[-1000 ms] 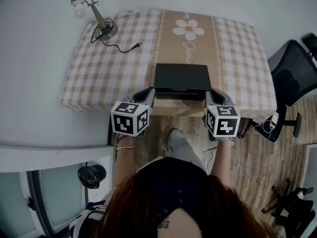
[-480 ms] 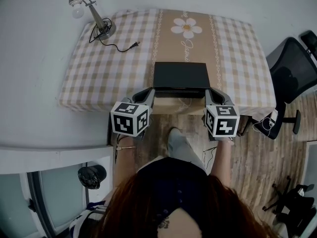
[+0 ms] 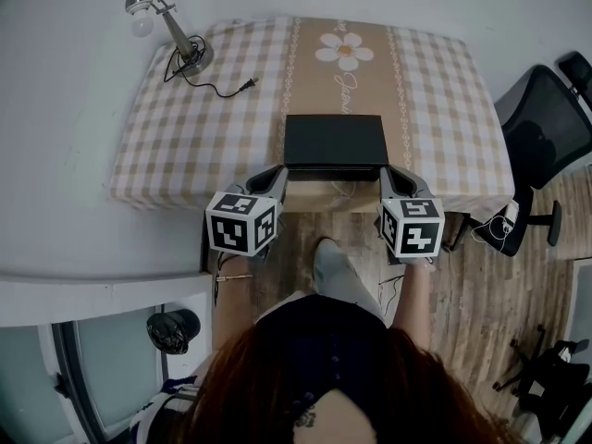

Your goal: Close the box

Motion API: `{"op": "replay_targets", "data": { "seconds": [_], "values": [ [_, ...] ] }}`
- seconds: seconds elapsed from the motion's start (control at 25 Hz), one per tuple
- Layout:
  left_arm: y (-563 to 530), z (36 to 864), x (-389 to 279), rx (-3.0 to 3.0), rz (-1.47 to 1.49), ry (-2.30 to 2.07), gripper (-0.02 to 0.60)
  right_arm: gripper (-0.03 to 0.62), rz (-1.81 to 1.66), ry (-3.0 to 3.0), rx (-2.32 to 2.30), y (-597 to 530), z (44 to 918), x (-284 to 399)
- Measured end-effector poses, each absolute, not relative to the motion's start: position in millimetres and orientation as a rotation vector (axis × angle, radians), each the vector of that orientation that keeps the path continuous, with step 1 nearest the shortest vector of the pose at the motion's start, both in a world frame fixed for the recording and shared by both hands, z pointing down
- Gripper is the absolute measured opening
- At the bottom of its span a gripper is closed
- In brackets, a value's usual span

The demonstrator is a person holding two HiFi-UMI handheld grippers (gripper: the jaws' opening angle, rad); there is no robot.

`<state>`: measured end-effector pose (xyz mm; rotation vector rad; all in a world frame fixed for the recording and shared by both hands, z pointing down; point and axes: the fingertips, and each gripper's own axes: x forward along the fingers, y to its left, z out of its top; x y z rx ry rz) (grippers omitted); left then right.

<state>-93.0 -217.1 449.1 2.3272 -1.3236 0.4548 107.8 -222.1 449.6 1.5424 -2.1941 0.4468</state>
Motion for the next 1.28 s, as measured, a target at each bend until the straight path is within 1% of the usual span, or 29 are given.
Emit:
{"op": "replay_targets", "data": {
  "seconds": [0.8, 1.28],
  "values": [
    [-207.2, 442.8, -91.8, 2.346, 0.447, -1.332, 0.029, 0.017, 0.457, -2.201, 1.537, -214.7, 453.0, 106.1],
    [-186.3, 423.7, -96.6, 2.394, 0.376, -1.392, 0.029, 0.017, 0.495, -2.296, 1.553, -192.4, 437.9, 89.6]
  ]
}}
